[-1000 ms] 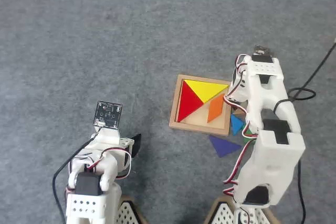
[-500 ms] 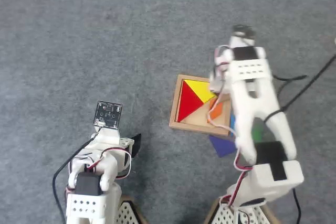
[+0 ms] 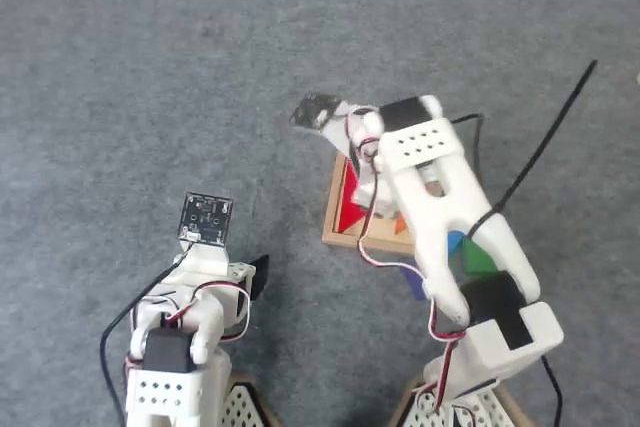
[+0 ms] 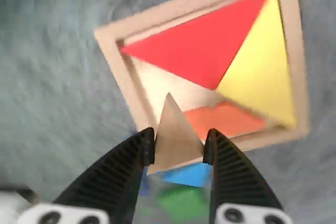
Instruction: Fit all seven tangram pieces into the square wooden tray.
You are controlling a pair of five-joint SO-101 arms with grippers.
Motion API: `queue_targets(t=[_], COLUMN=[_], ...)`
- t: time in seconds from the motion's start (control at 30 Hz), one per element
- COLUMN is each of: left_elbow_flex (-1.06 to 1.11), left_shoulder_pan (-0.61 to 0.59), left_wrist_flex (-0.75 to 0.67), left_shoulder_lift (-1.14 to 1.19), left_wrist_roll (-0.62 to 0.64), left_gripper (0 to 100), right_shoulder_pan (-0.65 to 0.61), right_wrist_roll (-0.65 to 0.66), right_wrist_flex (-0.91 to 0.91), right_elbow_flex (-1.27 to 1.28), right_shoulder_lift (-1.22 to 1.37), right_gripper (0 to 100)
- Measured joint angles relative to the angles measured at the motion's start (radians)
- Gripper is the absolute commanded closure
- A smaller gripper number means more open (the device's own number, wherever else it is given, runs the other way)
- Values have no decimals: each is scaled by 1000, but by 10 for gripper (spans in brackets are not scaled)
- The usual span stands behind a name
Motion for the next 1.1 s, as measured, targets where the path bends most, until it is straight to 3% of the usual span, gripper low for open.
queue_targets(t=[0.2,0.43,0.63,1.0,1.1], left_elbow_flex=[0,0,0,0,0], left_shoulder_pan=[0,0,0,0,0], left_wrist_flex=[0,0,0,0,0], left_shoulder_lift=[0,0,0,0,0], left_wrist_roll=[0,0,0,0,0], left_gripper=[760,760,760,760,760], right_shoulder_pan=[48,32,8,-2,-2], right_wrist_roll=[463,779,910,902,970], right_wrist_flex=[0,0,0,-6,-6], right_elbow_flex=[-28,-28,-29,-29,-29], right_shoulder_lift=[0,0,48,146,161], right_gripper=[855,864,908,852,852])
